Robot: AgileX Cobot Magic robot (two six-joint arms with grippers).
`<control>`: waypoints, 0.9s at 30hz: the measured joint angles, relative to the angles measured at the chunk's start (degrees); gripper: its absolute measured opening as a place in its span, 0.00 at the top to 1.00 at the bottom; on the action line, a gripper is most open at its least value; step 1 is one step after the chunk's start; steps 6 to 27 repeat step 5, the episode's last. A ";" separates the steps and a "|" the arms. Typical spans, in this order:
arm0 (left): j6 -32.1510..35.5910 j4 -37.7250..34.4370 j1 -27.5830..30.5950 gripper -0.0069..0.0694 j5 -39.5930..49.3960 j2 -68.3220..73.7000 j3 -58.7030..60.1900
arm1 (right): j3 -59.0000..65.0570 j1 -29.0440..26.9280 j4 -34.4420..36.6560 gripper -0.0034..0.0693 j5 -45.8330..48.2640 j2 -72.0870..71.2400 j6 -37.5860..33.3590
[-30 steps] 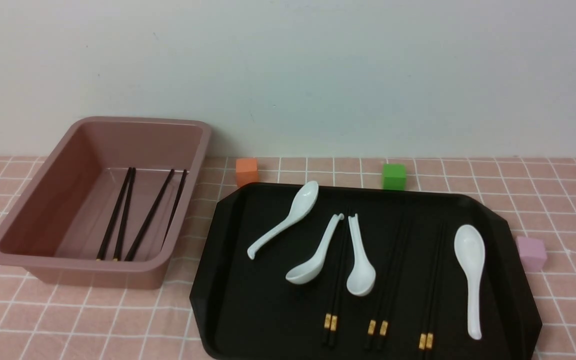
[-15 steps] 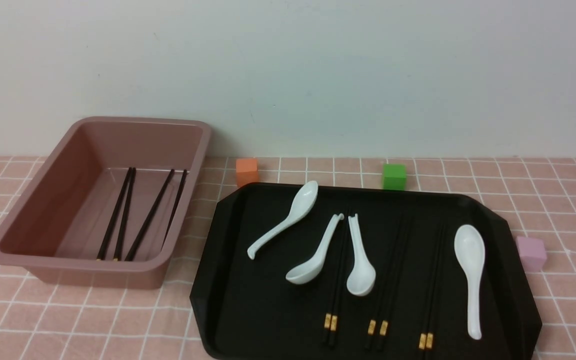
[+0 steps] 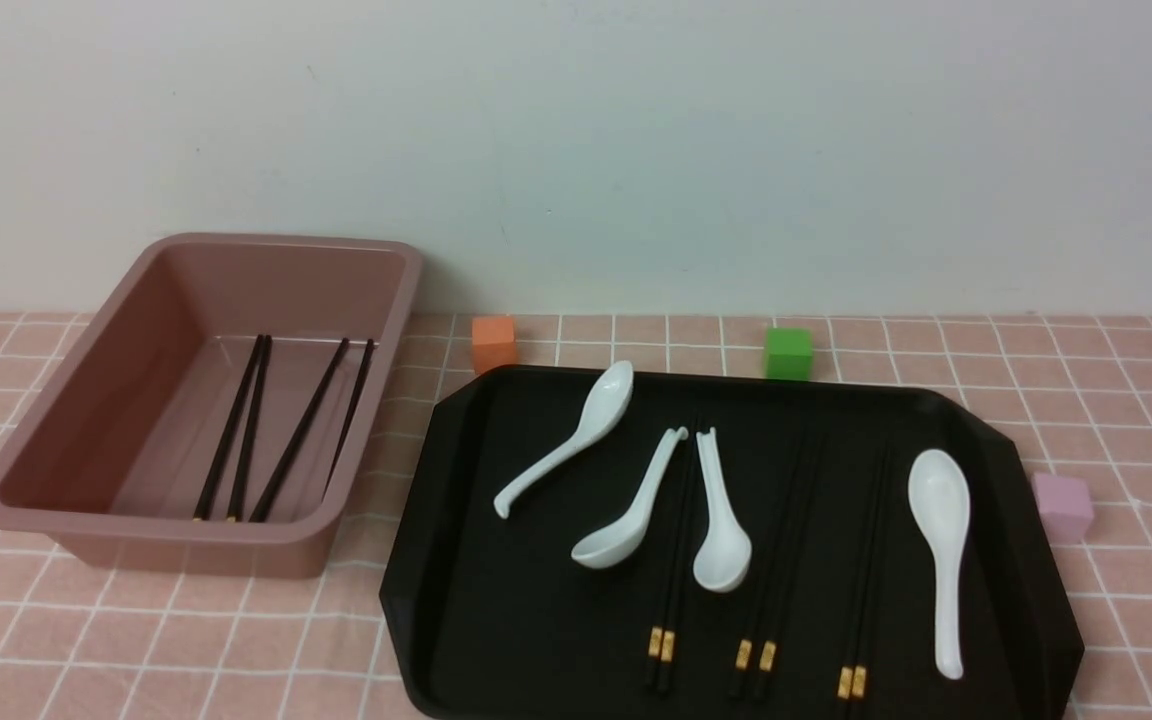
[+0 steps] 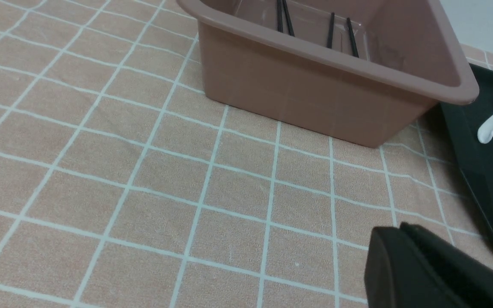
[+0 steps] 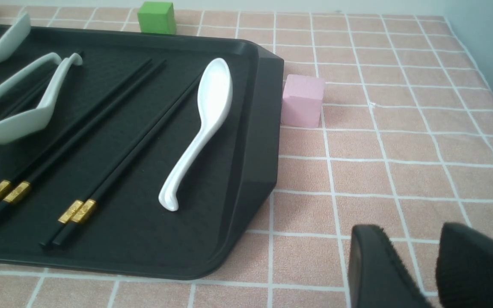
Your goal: On pink tablecloth take chopsticks from black tray and put them in box.
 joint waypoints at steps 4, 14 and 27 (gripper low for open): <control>0.00 -0.12 0.00 0.88 0.00 0.00 0.00 | 0.00 0.00 -0.04 0.62 0.00 0.00 0.00; 0.00 -0.12 0.00 0.88 0.00 0.00 0.00 | 0.00 0.00 -0.04 0.62 0.00 0.00 0.00; 0.00 -0.12 0.00 0.88 0.00 0.00 0.00 | 0.00 0.00 -0.04 0.62 0.00 0.00 0.00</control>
